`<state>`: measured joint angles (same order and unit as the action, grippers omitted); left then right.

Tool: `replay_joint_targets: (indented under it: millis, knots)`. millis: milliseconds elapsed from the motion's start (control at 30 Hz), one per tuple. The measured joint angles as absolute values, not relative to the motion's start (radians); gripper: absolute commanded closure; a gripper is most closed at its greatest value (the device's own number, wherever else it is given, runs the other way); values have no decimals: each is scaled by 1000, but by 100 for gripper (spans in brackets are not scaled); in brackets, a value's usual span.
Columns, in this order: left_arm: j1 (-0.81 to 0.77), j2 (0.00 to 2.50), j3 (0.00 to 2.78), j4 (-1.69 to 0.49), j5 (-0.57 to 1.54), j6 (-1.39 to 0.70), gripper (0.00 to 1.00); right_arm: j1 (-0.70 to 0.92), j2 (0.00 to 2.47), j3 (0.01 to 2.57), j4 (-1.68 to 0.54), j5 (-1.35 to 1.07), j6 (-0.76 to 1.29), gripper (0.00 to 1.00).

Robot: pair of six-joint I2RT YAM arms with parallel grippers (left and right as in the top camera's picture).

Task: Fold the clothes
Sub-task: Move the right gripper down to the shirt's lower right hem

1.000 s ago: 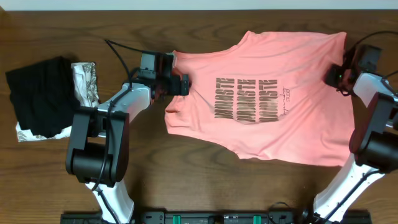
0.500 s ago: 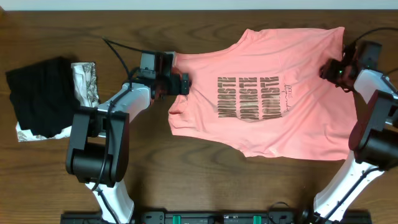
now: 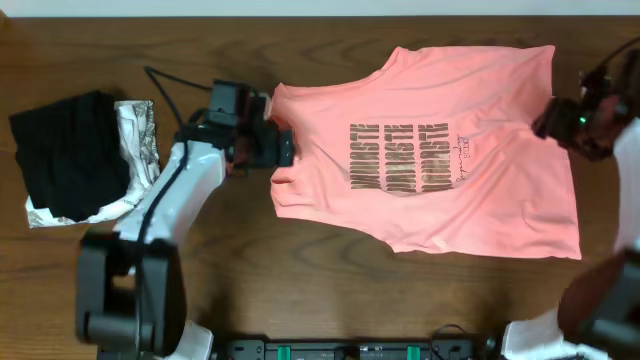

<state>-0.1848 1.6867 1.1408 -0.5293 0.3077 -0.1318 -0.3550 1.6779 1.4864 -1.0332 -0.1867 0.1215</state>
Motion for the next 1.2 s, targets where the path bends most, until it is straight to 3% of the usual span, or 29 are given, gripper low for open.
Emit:
replay_joint_targets:
  millis: [167, 567, 1200]
  knots:
    - [-185, 1669, 1138, -712, 307, -137, 2, -355, 1661, 1465, -1185, -134, 122, 28]
    - [-185, 1676, 1033, -732, 330, -137, 2, -399, 1687, 1131, -1050, -43, 208, 18]
    - [-185, 1676, 969, -754, 450, -112, 2, -694, 1688, 991, -977, -28, 322, 19]
